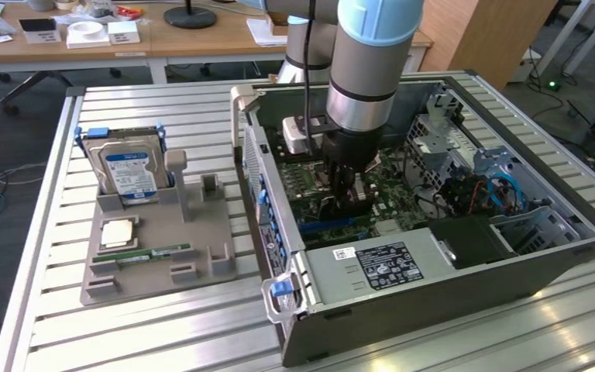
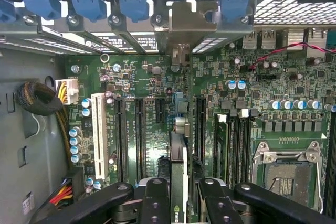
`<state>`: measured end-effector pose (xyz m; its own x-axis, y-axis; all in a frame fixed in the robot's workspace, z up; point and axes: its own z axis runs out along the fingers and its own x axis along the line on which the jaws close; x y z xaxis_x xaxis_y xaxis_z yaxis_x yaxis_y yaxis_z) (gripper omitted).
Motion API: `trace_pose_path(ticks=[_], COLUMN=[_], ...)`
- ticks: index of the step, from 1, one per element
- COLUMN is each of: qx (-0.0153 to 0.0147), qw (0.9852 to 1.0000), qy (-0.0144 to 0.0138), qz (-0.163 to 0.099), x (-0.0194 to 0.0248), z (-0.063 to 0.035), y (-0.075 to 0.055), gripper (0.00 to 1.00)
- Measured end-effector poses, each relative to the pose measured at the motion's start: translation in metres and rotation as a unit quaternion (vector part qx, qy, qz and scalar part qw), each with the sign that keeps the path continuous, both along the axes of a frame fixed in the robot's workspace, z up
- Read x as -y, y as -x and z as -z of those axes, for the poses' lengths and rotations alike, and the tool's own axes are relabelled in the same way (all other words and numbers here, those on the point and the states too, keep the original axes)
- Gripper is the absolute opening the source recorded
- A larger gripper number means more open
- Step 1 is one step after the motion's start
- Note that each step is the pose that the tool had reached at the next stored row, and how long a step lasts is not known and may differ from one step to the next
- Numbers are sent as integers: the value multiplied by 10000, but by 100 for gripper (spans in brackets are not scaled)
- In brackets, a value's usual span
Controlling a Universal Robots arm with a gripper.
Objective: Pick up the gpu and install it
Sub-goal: 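Insert the gpu into the slot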
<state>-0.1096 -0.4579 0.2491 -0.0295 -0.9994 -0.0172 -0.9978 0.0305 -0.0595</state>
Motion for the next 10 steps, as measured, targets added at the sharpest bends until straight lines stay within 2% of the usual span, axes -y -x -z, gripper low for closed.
trace_pose_path(ticks=[10], qx=[2], qw=[10000], qy=[1], qz=[-42], x=[1], z=[3], y=[4], gripper=[26])
